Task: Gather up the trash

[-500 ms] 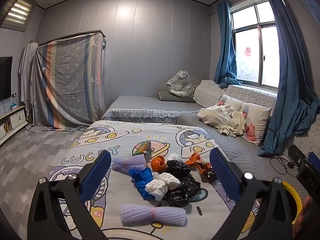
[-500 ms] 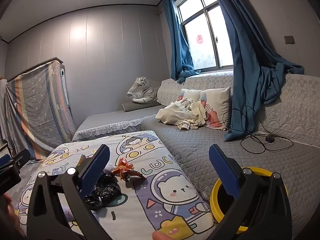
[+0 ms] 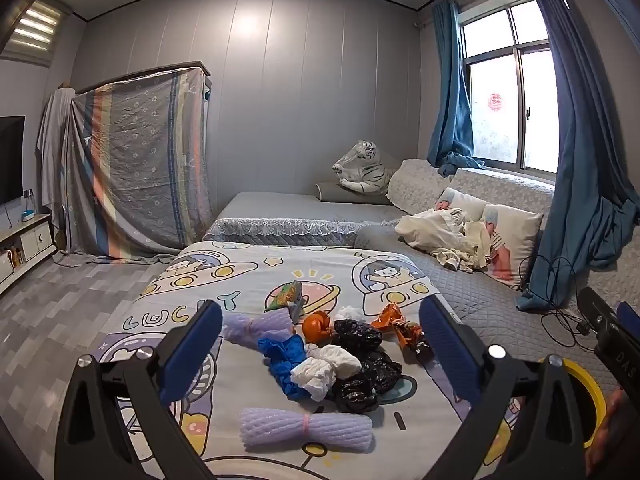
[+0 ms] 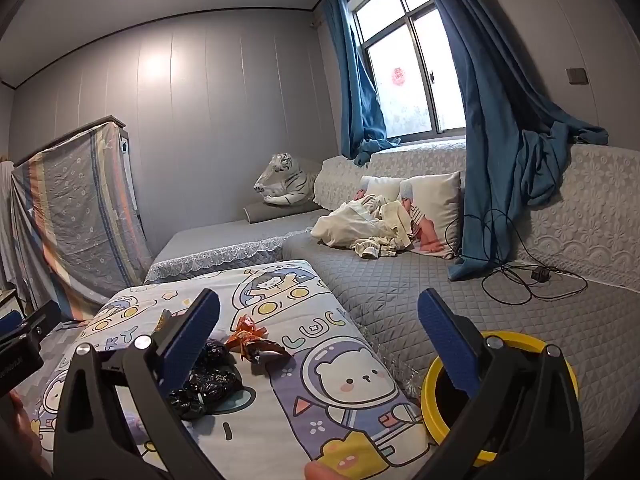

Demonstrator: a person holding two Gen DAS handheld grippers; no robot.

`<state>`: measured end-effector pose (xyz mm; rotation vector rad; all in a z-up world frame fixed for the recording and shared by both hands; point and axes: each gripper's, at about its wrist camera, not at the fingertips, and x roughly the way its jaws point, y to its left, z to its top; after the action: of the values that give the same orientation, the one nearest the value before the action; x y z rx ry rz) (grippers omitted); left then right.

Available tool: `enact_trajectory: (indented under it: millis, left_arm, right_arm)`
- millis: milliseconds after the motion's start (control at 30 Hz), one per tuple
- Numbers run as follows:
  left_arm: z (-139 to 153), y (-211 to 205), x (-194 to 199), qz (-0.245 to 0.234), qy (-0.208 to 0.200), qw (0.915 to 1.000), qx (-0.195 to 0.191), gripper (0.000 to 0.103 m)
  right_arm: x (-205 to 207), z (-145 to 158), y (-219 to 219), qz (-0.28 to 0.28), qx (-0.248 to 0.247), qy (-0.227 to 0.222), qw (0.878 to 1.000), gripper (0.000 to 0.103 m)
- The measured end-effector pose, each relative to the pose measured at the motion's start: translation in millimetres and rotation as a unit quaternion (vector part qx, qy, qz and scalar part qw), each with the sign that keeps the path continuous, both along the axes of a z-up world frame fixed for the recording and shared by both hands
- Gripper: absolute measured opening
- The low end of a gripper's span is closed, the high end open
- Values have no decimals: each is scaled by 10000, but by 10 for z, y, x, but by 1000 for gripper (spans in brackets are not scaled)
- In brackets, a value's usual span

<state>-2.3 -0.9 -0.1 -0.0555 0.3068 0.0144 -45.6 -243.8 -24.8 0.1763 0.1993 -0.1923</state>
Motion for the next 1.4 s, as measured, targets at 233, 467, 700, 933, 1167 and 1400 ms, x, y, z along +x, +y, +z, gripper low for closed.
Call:
enact_trajectory:
  millis: [233,467,700,933,1167,1400]
  left_arm:
    - [-28,-36,8,-10,8,10000,0,95]
    - [-23,-41,7,-14,18,10000,2,95]
    - [-24,-44,8,-10,23,10000,0,95]
    - [-24,-38,10,-12,16,10000,11,95]
    - [-59,-38,21,-4,21,10000,21,95]
    - [-75,-26,14,-14,18,10000,24,95]
  right_arm:
    - [21,23,19,12,2,13,10000,95]
    - [19,-13,1,4,13,16,10000,95]
    - [29,-32,-17,6,32,22,10000,95]
    - [33,-14,-9,8,61,27,10000,95]
    - [33,-10,-15,11,65,32,10000,95]
    - [37,-11,-13,10,69,28,10000,95]
